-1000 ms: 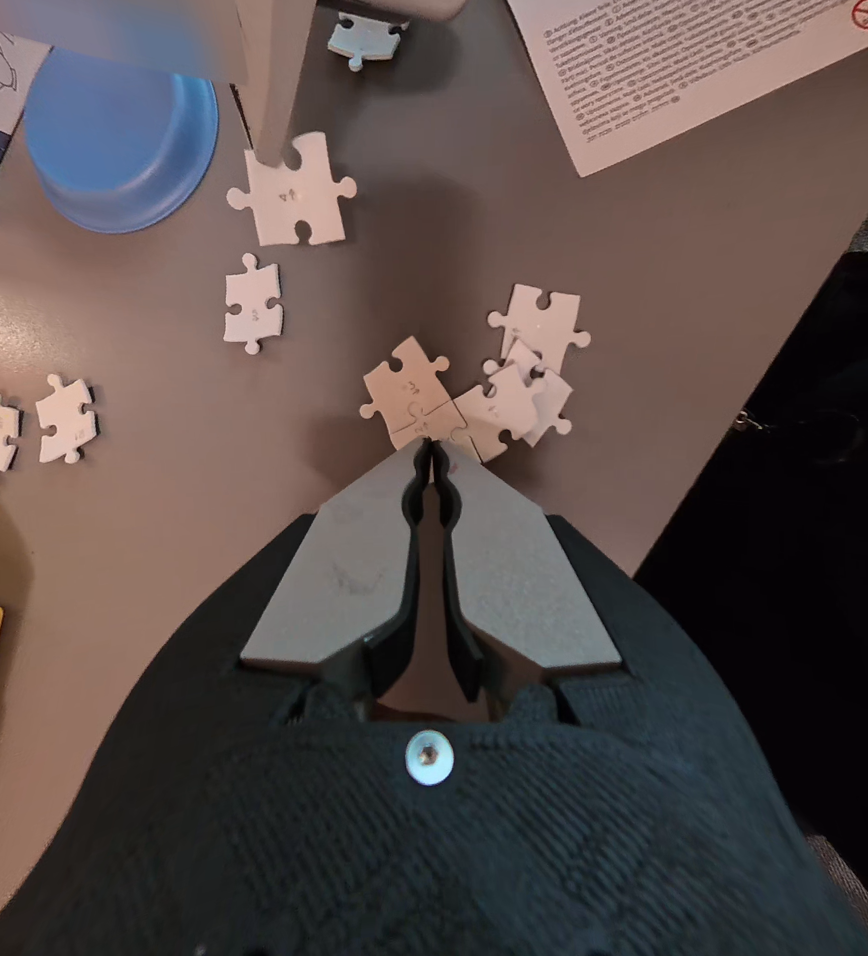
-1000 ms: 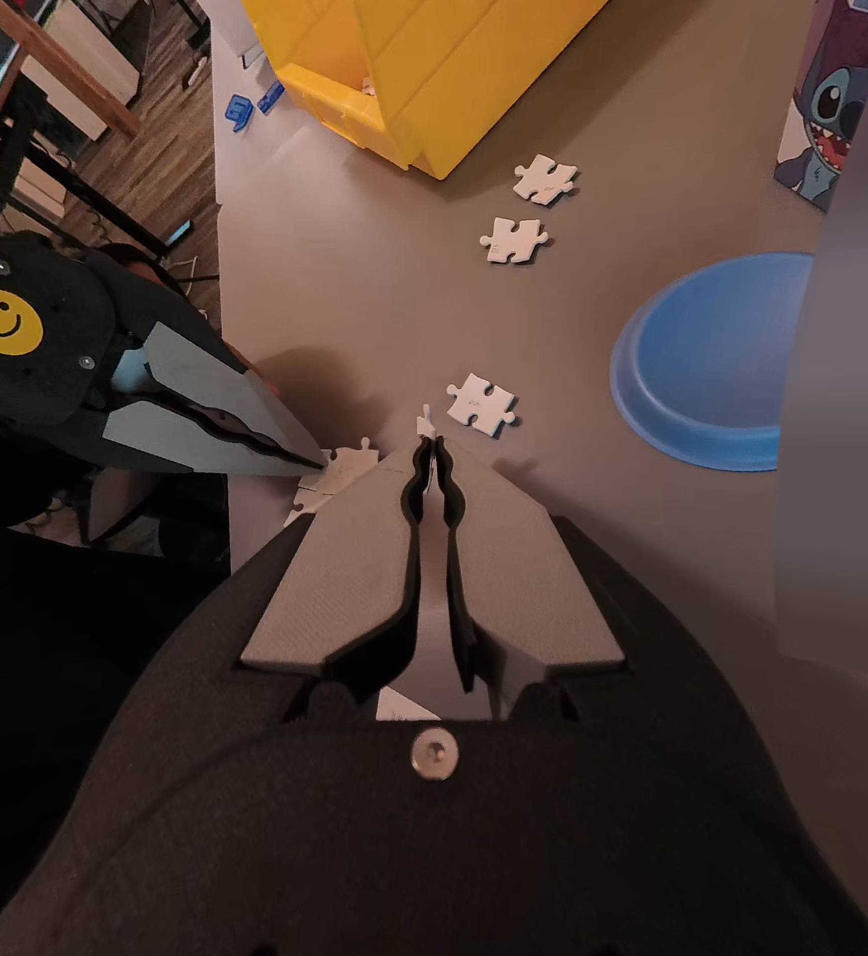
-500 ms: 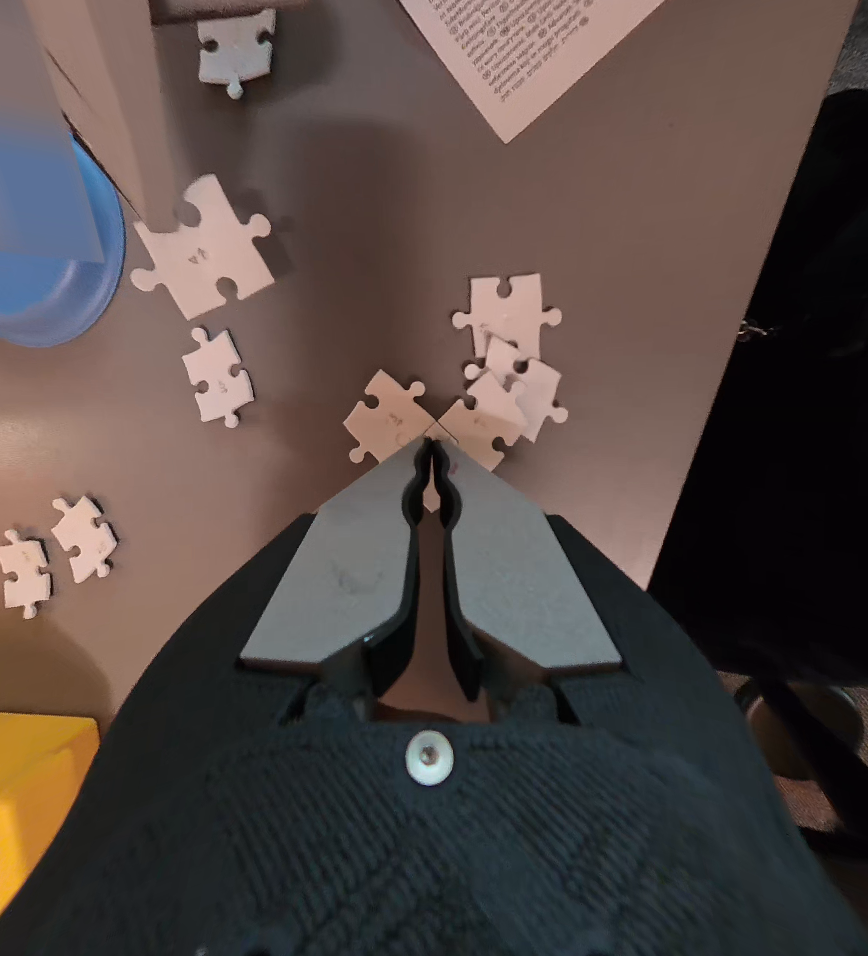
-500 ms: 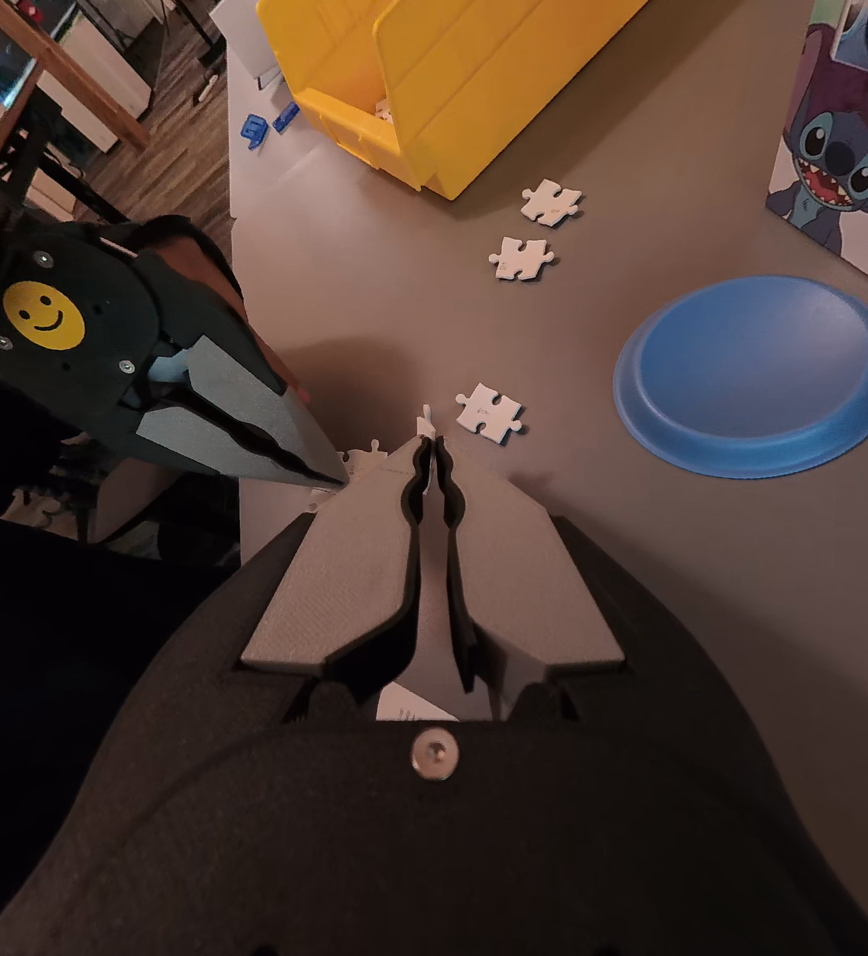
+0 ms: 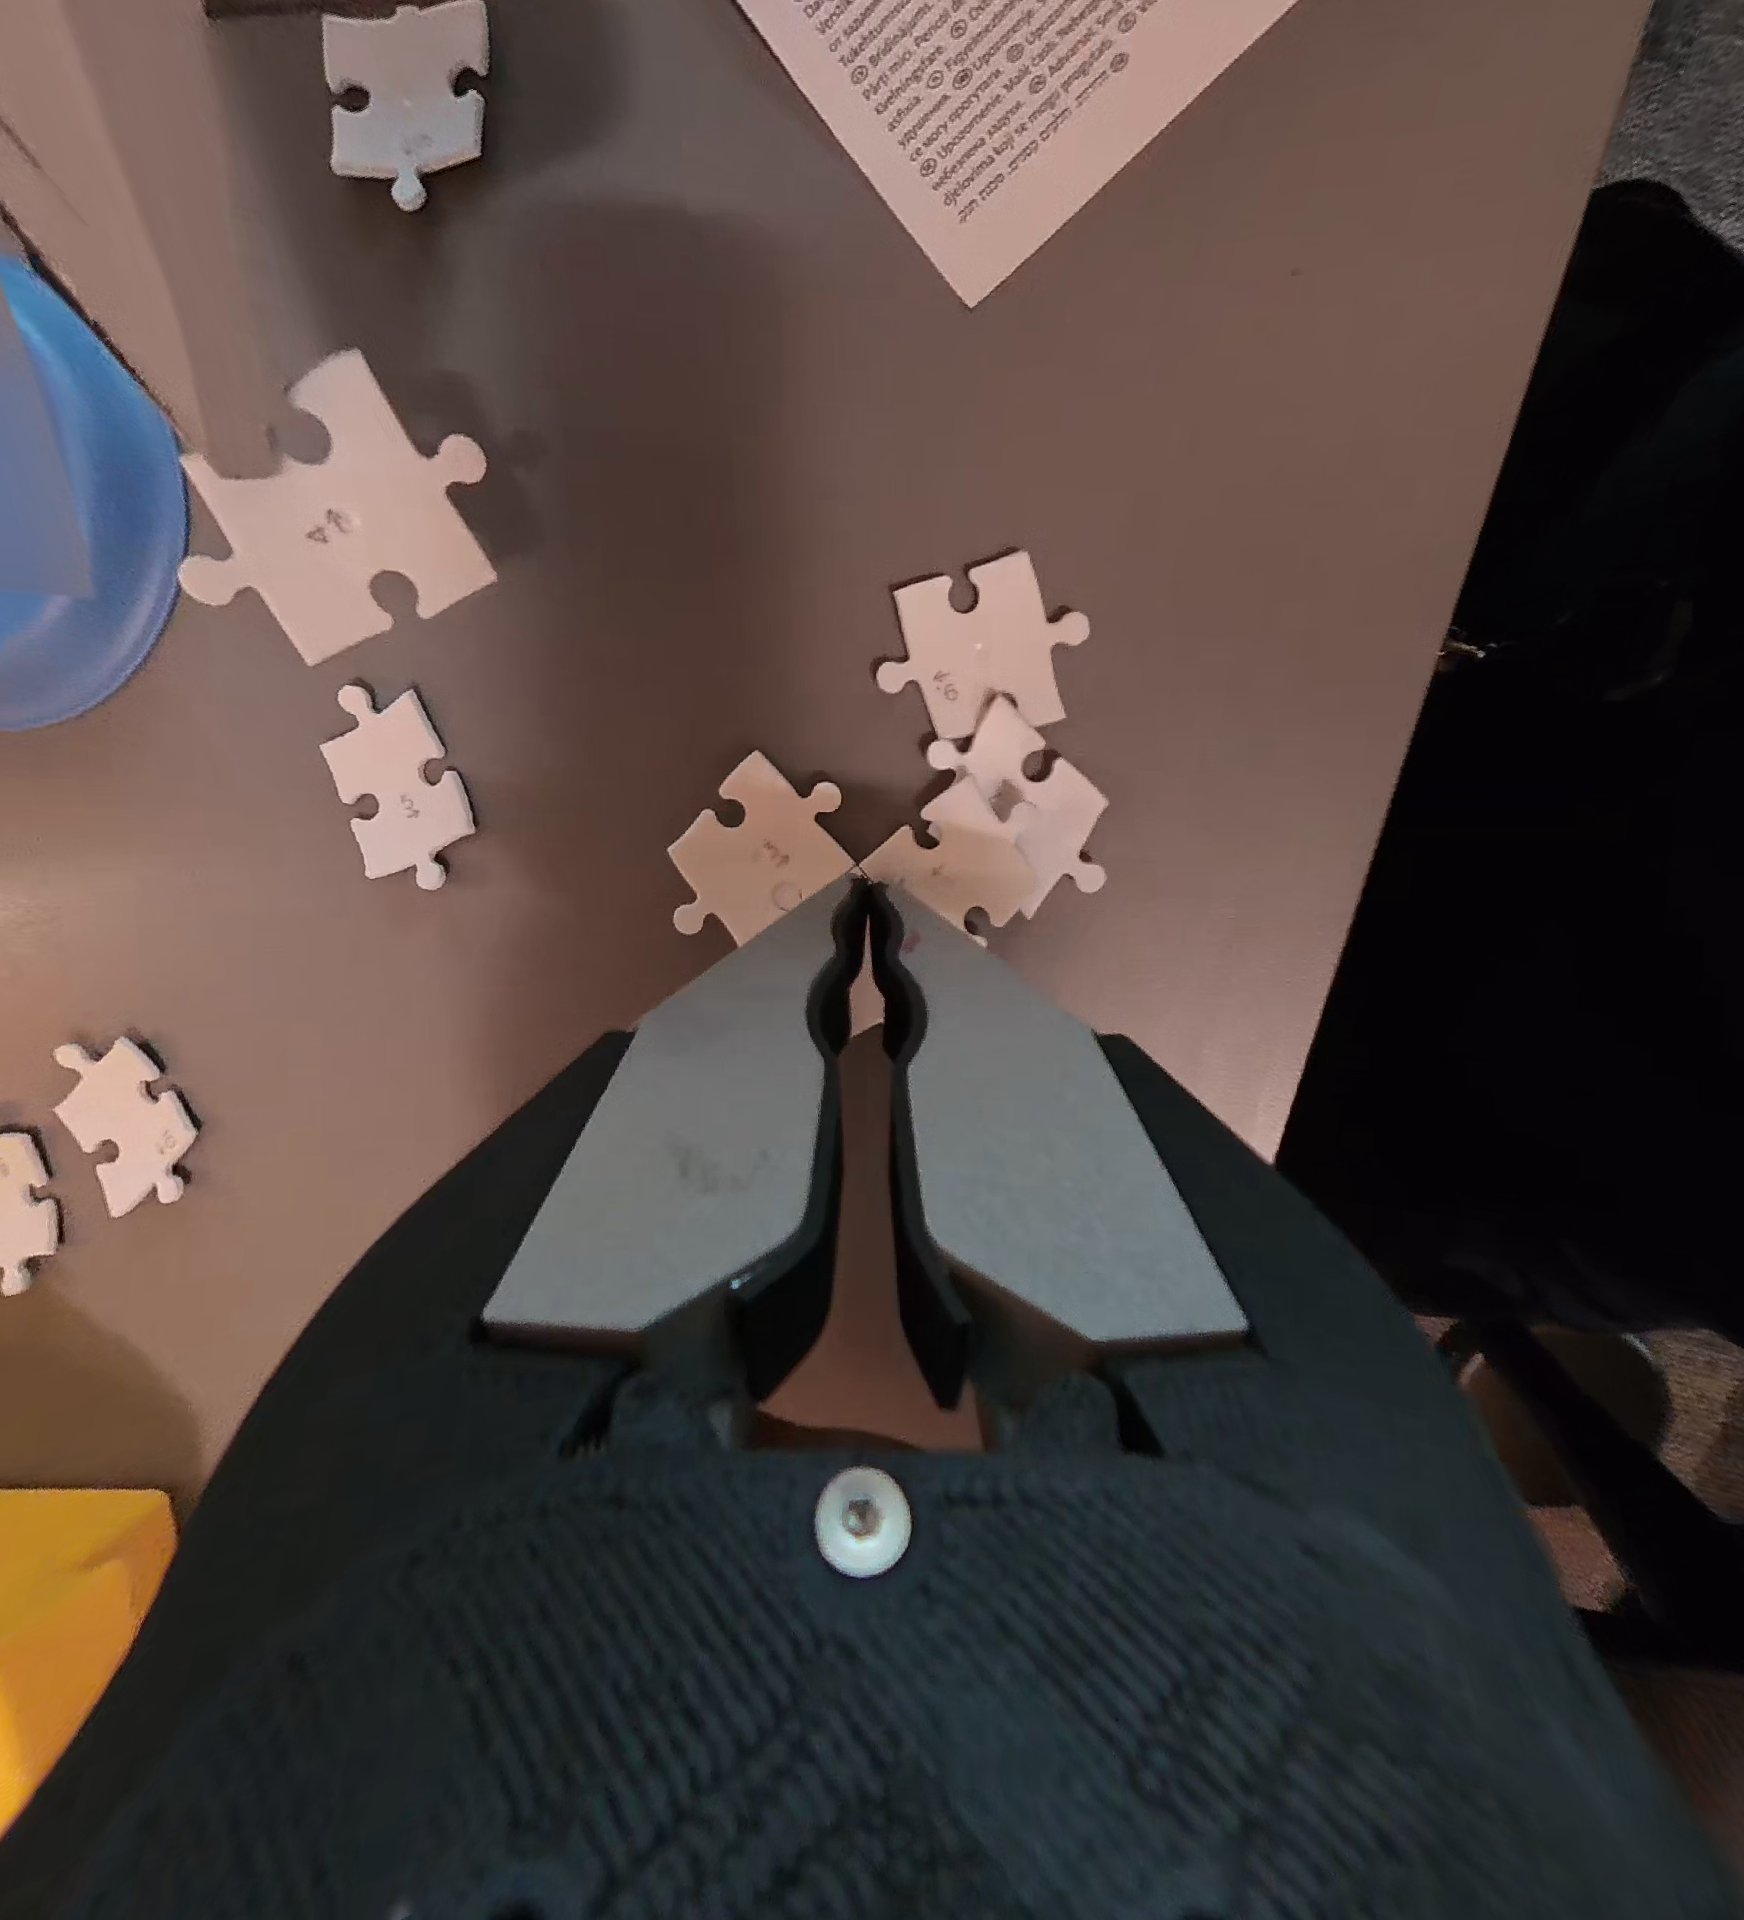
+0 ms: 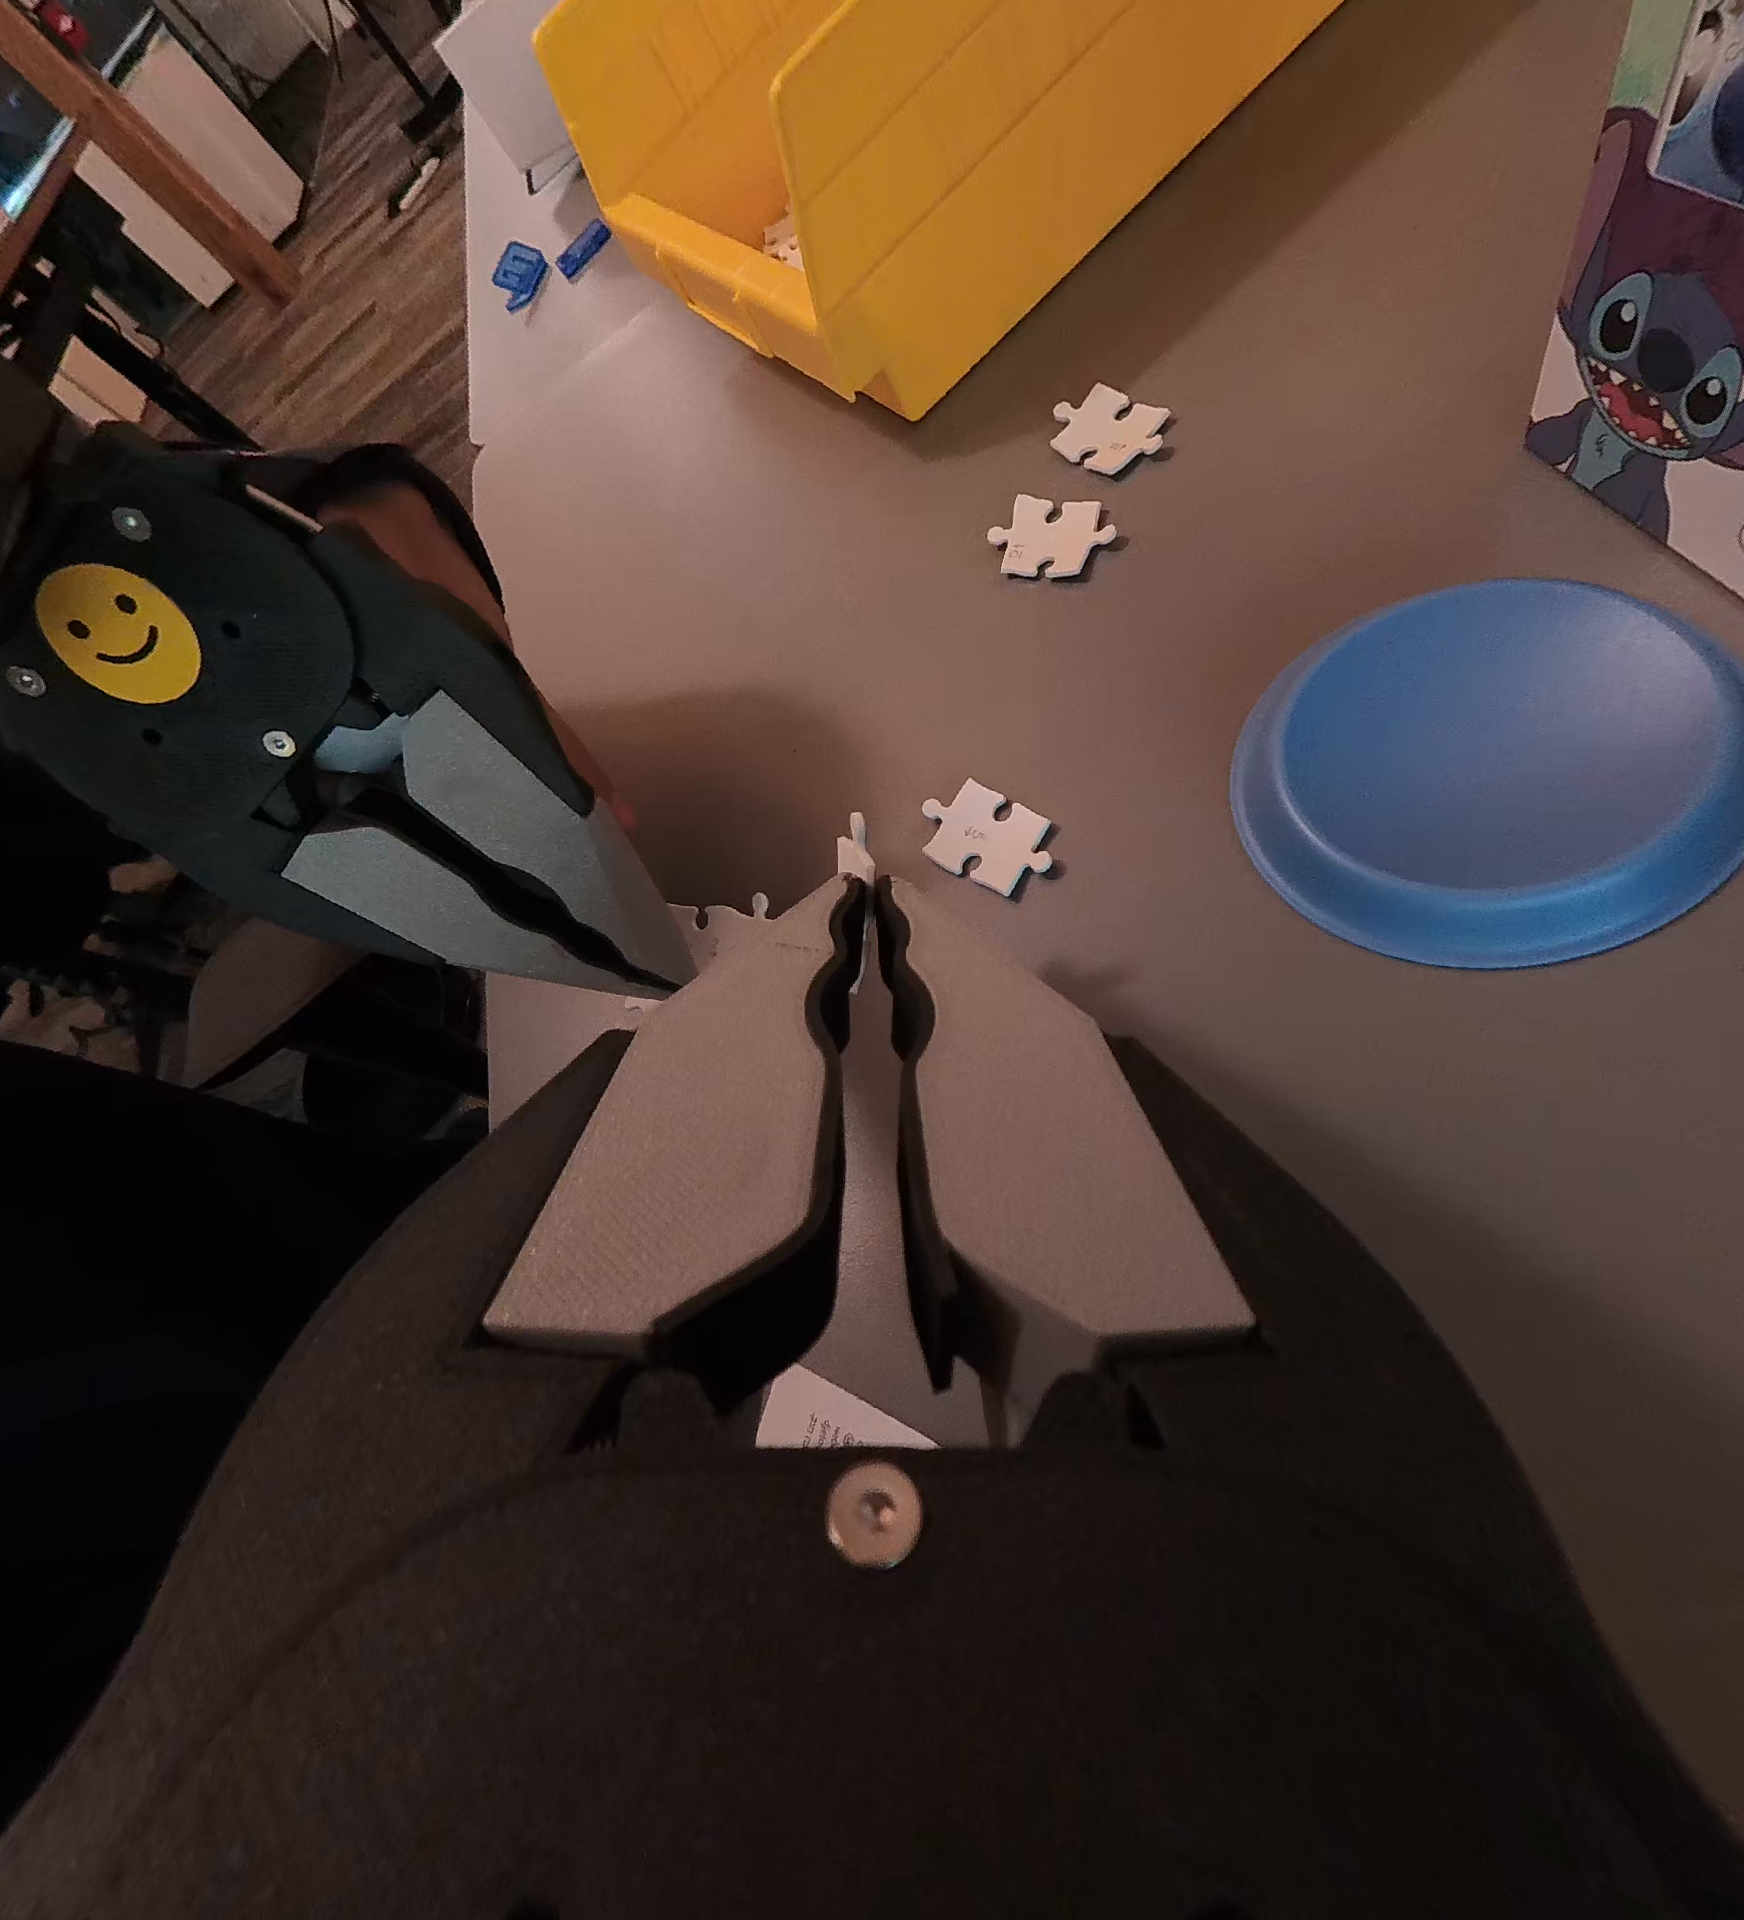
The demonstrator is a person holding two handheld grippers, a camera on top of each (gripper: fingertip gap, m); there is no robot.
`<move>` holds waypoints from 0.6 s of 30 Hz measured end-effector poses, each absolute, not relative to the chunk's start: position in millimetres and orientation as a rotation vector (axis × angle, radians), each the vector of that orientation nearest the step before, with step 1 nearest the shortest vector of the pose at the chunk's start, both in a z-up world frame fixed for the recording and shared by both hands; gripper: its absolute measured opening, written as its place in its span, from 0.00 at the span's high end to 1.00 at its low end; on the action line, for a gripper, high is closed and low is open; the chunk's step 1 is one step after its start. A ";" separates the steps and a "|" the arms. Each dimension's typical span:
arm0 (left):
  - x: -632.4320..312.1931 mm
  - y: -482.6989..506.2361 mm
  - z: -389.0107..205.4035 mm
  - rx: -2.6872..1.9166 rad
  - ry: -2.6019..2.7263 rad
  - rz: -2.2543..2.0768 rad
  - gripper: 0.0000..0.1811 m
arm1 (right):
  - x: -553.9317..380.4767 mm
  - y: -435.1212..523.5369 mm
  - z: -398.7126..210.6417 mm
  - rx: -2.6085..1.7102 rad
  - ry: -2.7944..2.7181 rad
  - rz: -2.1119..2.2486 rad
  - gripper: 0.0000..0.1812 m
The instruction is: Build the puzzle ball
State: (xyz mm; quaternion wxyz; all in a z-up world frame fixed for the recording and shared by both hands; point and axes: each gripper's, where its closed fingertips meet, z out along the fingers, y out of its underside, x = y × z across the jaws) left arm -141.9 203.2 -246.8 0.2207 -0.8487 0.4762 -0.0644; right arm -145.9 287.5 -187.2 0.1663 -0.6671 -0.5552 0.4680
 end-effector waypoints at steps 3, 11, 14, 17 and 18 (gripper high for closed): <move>-142.1 203.3 -246.9 -2.357 1.269 -0.178 1.00 | -145.8 286.2 -186.9 -1.897 -1.585 1.334 1.00; -147.0 206.9 -246.2 -2.392 0.830 -0.101 1.00 | -148.1 277.2 -191.8 -1.896 -1.627 1.328 1.00; -160.1 212.8 -245.5 -2.366 0.636 -0.022 1.00 | -148.9 272.6 -194.9 -1.905 -1.645 1.337 1.00; -163.7 214.8 -244.8 -2.339 0.484 -0.070 1.00 | -151.5 262.9 -200.3 -1.912 -1.678 1.353 1.00; -164.0 215.1 -244.7 -2.331 0.463 -0.073 1.00 | -152.4 258.5 -202.7 -1.915 -1.696 1.357 1.00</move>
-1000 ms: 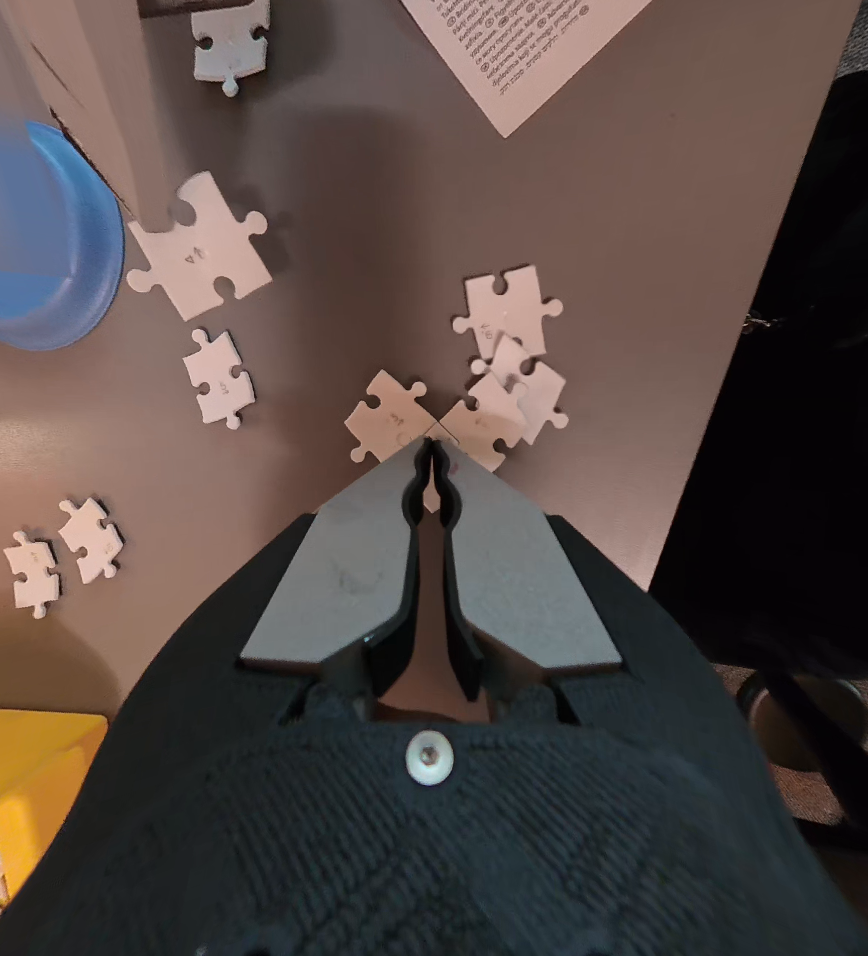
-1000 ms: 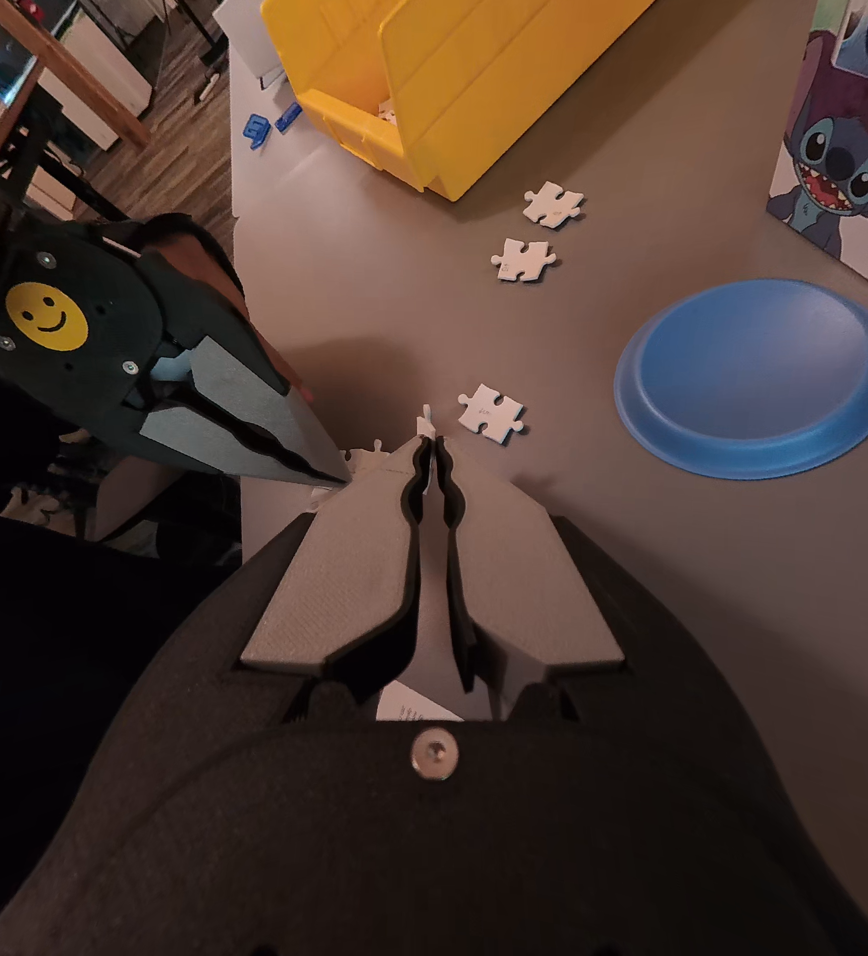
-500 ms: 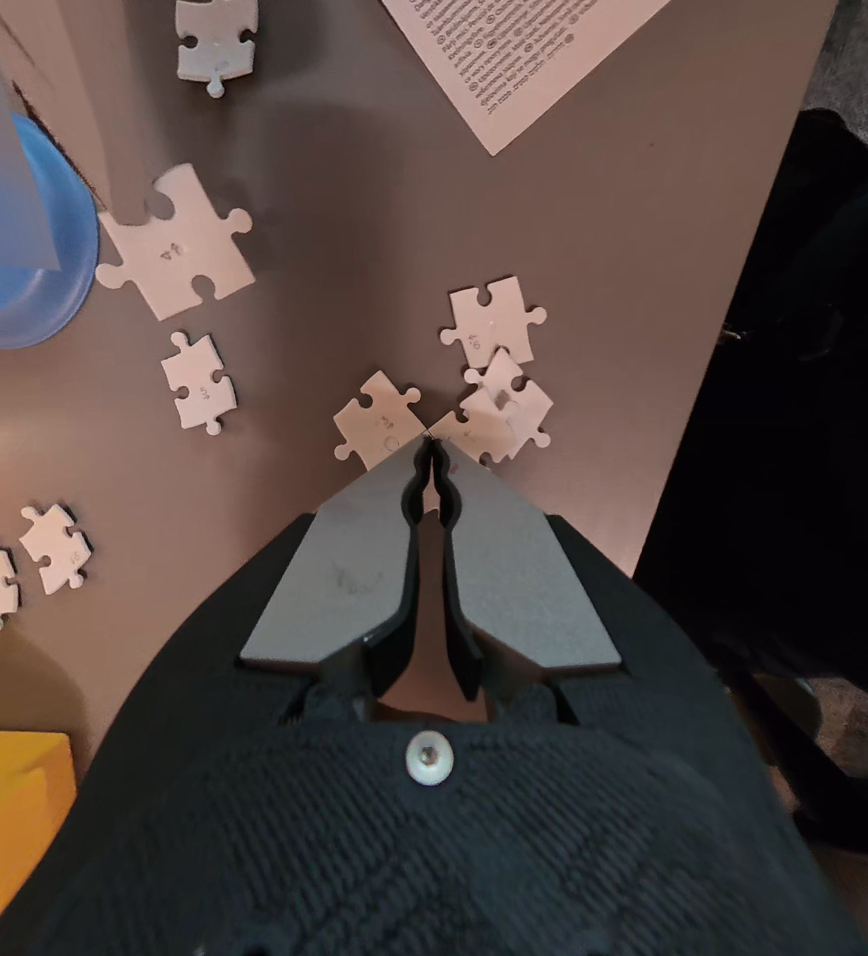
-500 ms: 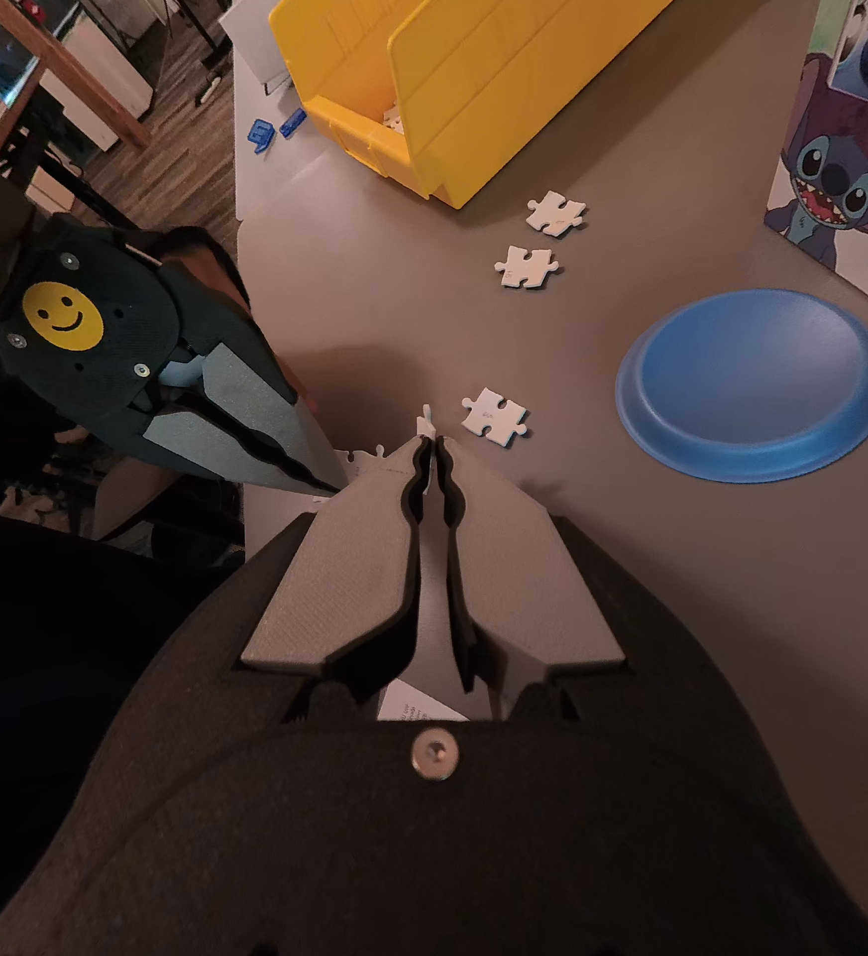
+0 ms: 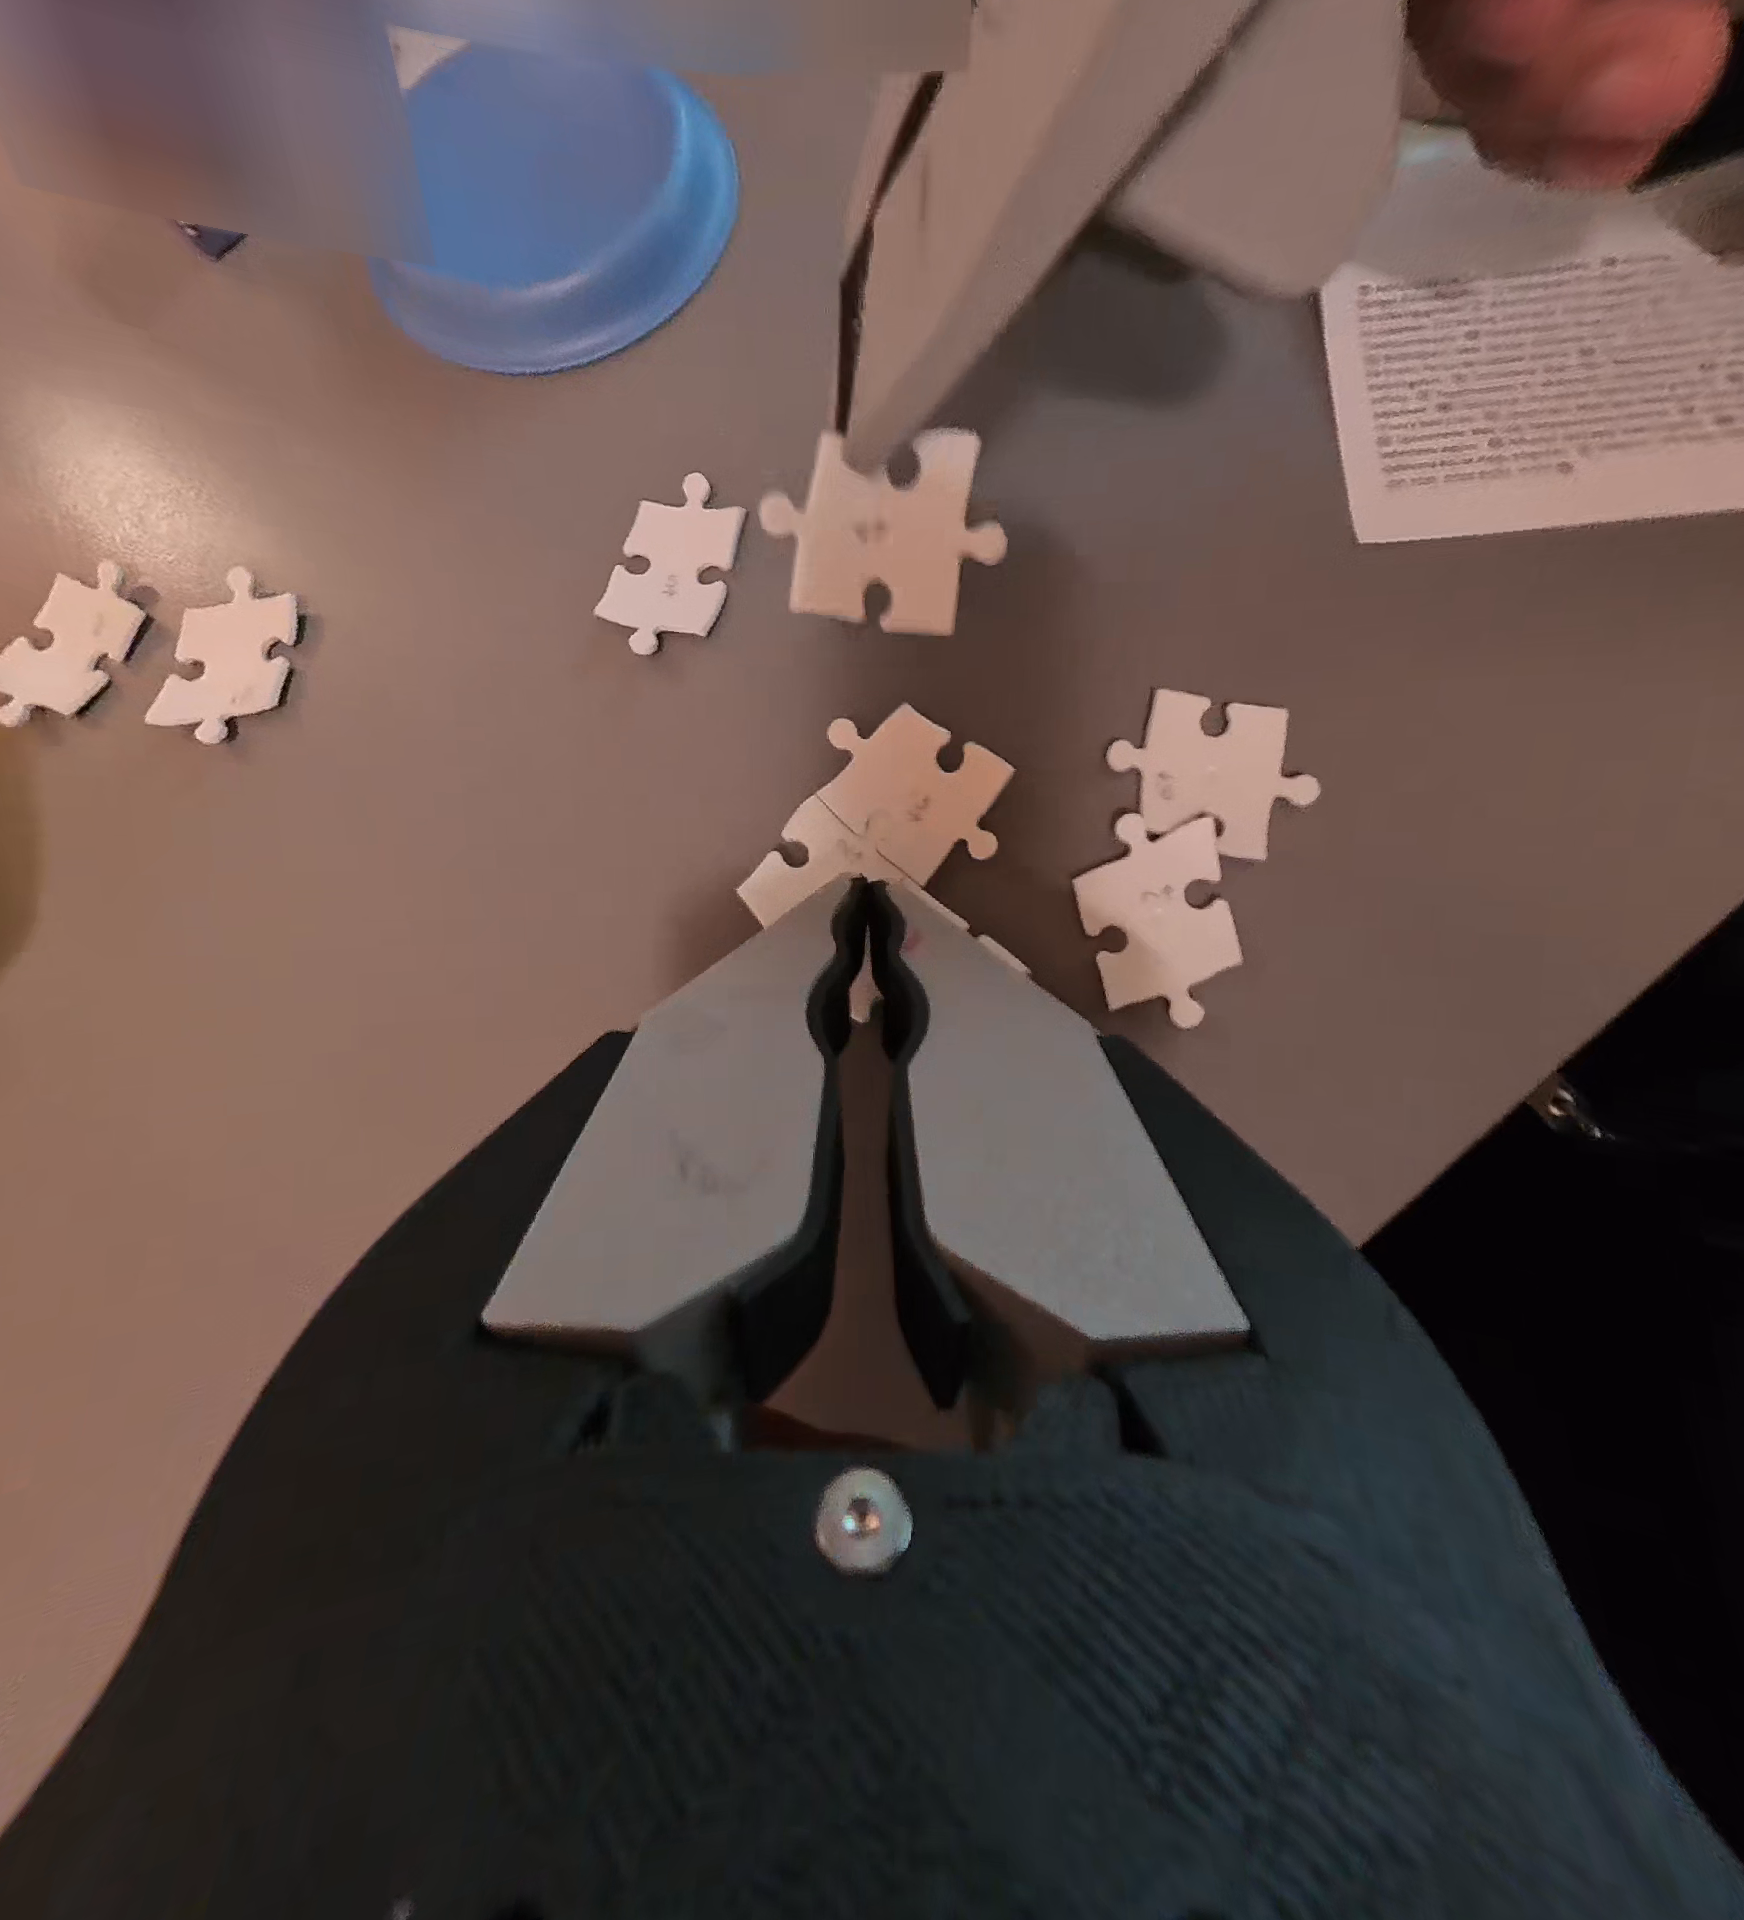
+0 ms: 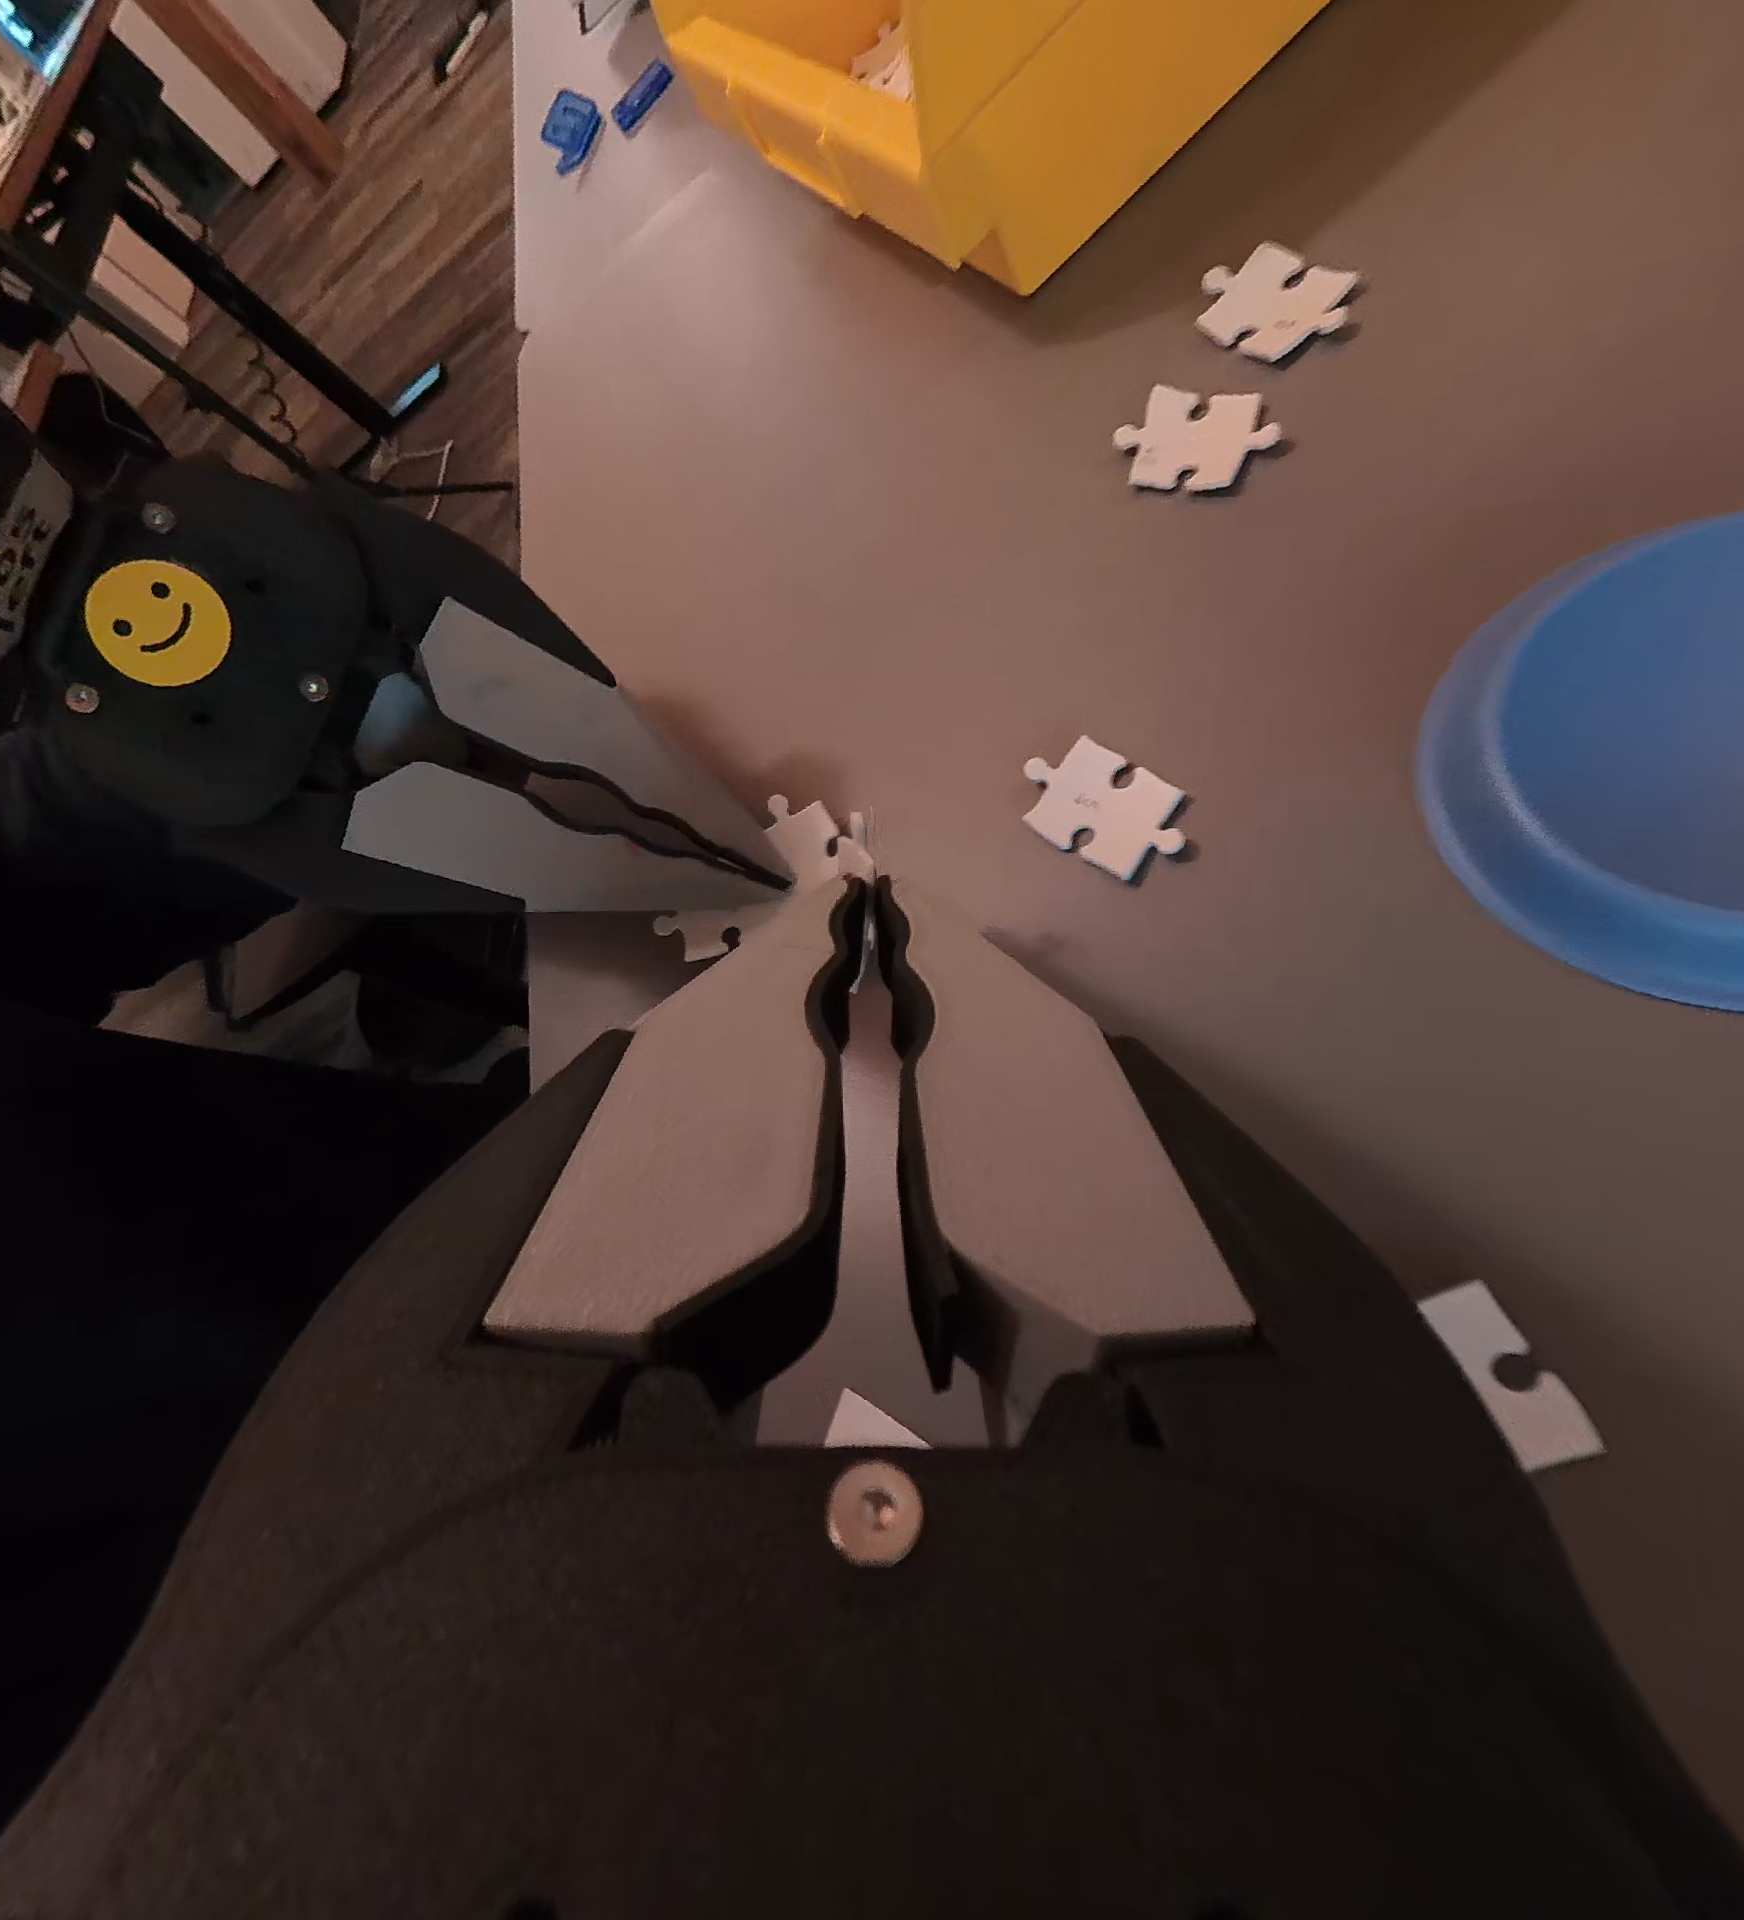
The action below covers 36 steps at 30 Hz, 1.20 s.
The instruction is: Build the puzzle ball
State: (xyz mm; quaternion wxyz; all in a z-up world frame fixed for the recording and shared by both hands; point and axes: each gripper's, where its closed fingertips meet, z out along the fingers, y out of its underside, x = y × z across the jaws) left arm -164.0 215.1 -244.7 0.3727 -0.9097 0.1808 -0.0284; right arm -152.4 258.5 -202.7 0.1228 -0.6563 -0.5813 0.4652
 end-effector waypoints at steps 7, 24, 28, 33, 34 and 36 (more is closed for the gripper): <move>-165.5 215.1 -244.0 -2.331 0.463 -0.053 1.00 | -144.2 245.8 -202.2 -1.917 -1.777 1.385 1.00; -182.8 200.8 -244.8 -2.380 0.678 -0.031 1.00 | -139.8 229.8 -227.6 -1.892 -1.989 1.159 1.00; -175.9 197.0 -244.1 -2.375 0.695 -0.051 1.00 | -146.6 233.6 -228.8 -1.888 -1.967 1.132 1.00; -171.2 196.2 -242.0 -2.362 0.708 -0.051 1.00 | -147.9 240.7 -231.4 -1.911 -1.937 1.128 1.00; -170.4 196.0 -241.5 -2.361 0.711 -0.057 1.00 | -147.8 242.3 -231.3 -1.916 -1.930 1.128 1.00; -165.8 194.7 -238.5 -2.351 0.724 -0.092 1.00 | -147.6 246.6 -230.3 -1.922 -1.911 1.120 1.00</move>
